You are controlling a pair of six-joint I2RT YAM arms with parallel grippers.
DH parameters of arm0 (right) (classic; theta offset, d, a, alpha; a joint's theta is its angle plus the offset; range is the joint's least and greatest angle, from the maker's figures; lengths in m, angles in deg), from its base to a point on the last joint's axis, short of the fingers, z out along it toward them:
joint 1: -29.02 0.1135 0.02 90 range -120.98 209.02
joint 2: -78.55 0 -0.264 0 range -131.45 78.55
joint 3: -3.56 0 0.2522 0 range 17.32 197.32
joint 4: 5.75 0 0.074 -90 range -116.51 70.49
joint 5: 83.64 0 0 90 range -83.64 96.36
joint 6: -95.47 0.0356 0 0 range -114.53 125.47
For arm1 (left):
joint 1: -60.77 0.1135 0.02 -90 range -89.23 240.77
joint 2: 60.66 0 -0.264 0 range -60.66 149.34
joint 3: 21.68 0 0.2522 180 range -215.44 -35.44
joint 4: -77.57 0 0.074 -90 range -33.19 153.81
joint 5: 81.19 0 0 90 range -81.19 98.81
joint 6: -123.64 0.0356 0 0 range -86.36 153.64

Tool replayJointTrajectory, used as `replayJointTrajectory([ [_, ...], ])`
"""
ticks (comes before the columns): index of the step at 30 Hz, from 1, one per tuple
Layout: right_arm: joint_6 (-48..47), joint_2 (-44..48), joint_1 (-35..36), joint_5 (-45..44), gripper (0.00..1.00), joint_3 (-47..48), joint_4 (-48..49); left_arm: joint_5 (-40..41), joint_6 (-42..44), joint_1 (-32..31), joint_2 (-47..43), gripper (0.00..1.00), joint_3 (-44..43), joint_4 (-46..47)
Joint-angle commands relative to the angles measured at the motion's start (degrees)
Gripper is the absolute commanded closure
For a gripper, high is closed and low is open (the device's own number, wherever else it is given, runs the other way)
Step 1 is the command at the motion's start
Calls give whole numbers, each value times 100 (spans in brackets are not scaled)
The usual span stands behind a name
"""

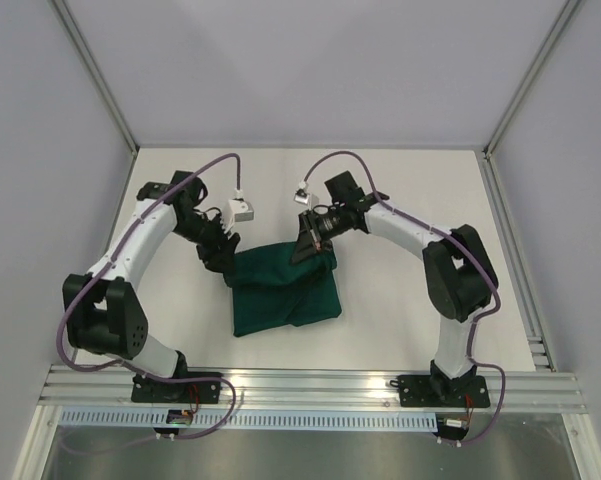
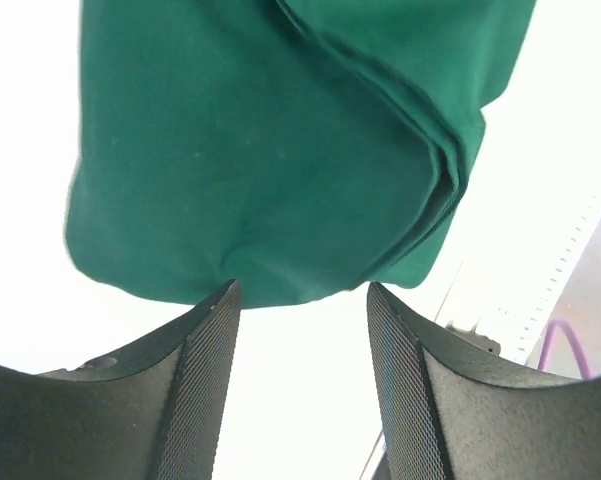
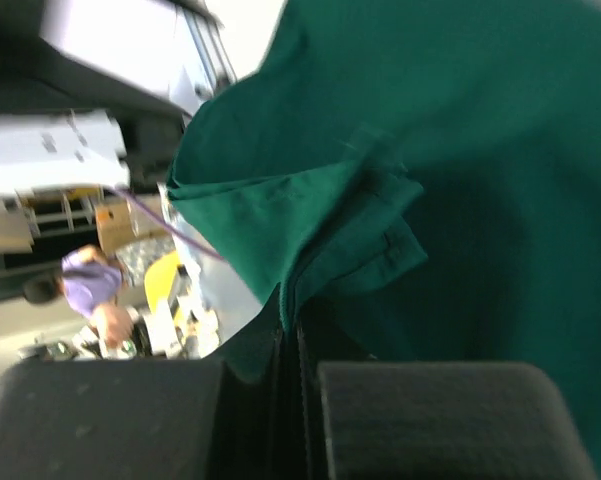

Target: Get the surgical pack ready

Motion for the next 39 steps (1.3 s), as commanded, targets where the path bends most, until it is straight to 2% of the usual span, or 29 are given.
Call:
replayJointTrajectory([
  [1,-647,622,177,23,99,-761,-58,-958,1092,261,-393,38,-415,-1231],
  [4,-787,983,353,-64,95,-1325,57,-1021,1053,411,-394,38,-424,-1312],
  [10,-876,1607,1003,-697,73,-2056,172,-355,-327,411,-34,38,-266,-223],
  [15,-665,1985,1521,-1549,64,-2802,66,15,-1258,411,134,38,-257,366],
  [17,-577,2099,1619,-1803,58,-2988,6,261,-1435,411,160,37,-213,498],
  [21,-603,2363,1847,-2121,52,-3155,-328,490,-1691,402,248,34,-187,622],
  [26,-709,2837,1804,-2647,41,-2752,-856,754,-1866,402,415,33,-12,596],
  [29,-569,2917,1506,-2806,39,-2357,-971,921,-1928,385,511,32,120,604],
  [31,-305,2882,1172,-3017,39,-2233,-953,956,-1937,341,599,32,191,613],
  [35,117,2549,706,-4009,36,-2145,-830,983,-1972,174,696,32,446,797],
  [39,433,2127,556,-4564,38,-2197,-585,895,-2042,68,880,36,543,964],
])
